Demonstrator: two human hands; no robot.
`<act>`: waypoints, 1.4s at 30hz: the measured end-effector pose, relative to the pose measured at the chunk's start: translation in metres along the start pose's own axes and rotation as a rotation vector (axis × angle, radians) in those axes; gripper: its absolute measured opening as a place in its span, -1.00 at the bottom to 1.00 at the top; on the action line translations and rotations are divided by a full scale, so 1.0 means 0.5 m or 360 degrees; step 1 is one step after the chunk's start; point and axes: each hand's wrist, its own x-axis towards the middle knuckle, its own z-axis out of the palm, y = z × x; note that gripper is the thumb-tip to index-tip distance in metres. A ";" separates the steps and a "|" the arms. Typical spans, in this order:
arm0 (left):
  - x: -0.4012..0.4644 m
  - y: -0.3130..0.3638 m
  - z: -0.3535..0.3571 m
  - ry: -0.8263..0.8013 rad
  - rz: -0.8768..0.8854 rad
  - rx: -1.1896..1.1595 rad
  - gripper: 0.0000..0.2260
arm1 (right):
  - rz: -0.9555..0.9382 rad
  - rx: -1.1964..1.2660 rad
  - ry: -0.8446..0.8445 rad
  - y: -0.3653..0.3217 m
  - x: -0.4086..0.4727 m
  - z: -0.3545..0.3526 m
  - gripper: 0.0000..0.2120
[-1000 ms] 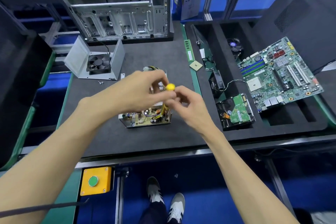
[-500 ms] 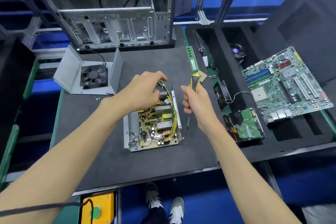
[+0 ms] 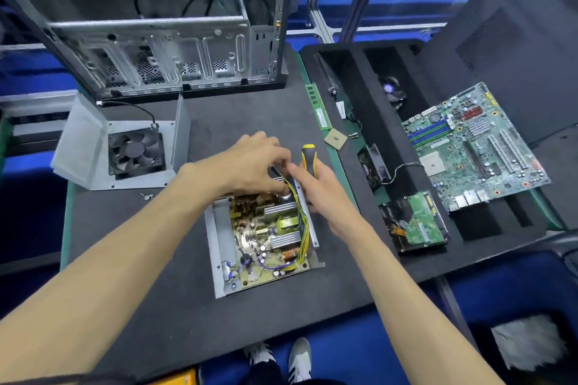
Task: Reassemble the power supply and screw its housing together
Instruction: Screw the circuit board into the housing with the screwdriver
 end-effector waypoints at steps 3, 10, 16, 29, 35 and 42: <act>0.010 0.002 -0.008 -0.0109 -0.0007 -0.0136 -0.70 | 0.0062 0.0182 -0.0040 -0.002 -0.001 0.000 -0.82; 0.000 -0.002 -0.029 0.0089 0.0056 -0.0149 -0.69 | 0.0063 0.0382 -0.0133 0.001 0.007 0.000 -0.87; -0.021 0.017 -0.071 -0.0048 -0.0149 0.0182 -0.70 | 0.0159 0.0366 -0.0261 0.006 0.020 0.003 -0.80; -0.117 0.009 -0.051 -0.0077 -0.0721 -0.0230 -0.82 | 0.0198 0.0400 -0.0346 0.002 0.044 0.008 -0.67; -0.109 0.030 -0.020 -0.0116 -0.0739 -0.0182 -0.75 | 0.0189 0.0396 -0.0373 0.001 0.049 0.007 -0.65; -0.109 0.037 -0.020 -0.0067 -0.0778 -0.0324 -0.69 | 0.0231 0.0388 -0.0322 -0.010 0.050 -0.007 -0.68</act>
